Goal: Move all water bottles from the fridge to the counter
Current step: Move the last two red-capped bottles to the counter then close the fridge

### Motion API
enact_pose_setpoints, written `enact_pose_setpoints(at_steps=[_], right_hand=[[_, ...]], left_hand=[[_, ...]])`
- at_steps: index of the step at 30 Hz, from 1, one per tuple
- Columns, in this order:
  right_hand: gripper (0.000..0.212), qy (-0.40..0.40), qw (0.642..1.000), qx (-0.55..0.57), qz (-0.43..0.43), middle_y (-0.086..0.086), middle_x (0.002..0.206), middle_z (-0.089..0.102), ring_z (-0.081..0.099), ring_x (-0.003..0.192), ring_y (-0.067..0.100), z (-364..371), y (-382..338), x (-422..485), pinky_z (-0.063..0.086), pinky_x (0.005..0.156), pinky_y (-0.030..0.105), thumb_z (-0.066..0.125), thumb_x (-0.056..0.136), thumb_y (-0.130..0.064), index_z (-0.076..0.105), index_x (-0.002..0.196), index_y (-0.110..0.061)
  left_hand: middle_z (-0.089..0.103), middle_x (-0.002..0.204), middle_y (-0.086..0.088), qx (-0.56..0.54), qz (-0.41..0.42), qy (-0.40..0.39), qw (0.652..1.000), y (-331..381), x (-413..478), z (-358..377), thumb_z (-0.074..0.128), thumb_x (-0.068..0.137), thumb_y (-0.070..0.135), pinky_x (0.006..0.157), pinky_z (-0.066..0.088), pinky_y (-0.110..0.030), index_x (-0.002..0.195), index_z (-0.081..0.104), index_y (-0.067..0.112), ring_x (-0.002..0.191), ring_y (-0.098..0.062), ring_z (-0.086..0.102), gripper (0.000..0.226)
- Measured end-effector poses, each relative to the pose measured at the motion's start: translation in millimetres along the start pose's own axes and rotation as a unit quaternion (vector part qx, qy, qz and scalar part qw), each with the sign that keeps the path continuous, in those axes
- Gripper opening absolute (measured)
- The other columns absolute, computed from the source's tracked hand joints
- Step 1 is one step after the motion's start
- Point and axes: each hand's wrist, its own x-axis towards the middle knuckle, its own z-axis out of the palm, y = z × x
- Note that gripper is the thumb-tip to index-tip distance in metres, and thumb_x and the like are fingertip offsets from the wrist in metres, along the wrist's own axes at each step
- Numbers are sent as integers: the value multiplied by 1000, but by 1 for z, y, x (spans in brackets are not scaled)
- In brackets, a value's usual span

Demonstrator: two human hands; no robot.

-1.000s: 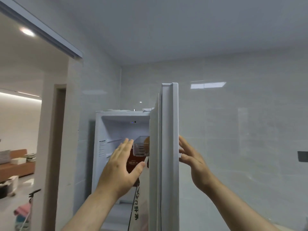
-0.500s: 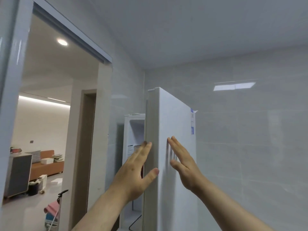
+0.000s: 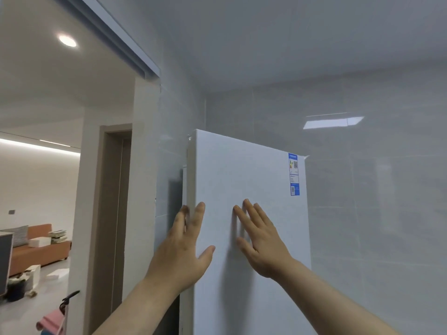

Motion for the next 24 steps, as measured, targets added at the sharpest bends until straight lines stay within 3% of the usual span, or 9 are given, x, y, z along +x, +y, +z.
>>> enact_pose_setpoints(at_steps=[5,7,10,16,21,24], right_hand=[[72,29,998,-43,18,-11,160,-21,-26,146,6,29,27,36,-11,121,33,17,85,-57,-8,151,-41],[73,35,997,-58,35,-10,159,-23,-23,147,10,38,42,44,-11,121,35,15,83,-57,-10,150,-40],[73,39,995,-86,37,-8,160,-20,-18,150,17,58,69,58,-14,120,37,17,84,-56,-8,151,-39],[68,82,987,-140,-4,5,164,20,15,151,32,86,107,92,3,119,49,38,90,-47,29,154,-26],[65,77,978,-195,-4,7,161,30,23,148,37,98,129,112,6,118,53,40,89,-45,38,151,-23],[65,79,975,-208,3,9,160,30,19,147,37,108,139,124,8,117,54,41,89,-44,38,150,-23]], left_hand=[[-20,164,-10,61,-46,14,997,-37,25,25,49,87,67,112,36,-37,146,-32,35,152,-31,13,105],[-21,163,-12,99,-42,56,993,-54,34,37,53,83,70,115,29,-40,156,-13,27,152,-33,4,106],[-1,165,-17,161,-10,91,983,-82,54,58,50,81,65,123,8,-44,156,14,13,152,-30,-8,98],[28,159,-19,218,20,65,974,-114,94,100,42,83,56,118,11,-55,149,39,8,149,-35,18,81],[39,154,-20,203,6,58,977,-147,119,133,43,82,51,117,16,-58,144,49,8,144,-39,31,75],[41,153,-20,186,3,55,981,-168,137,152,43,81,50,116,18,-59,143,50,10,142,-41,35,74]])
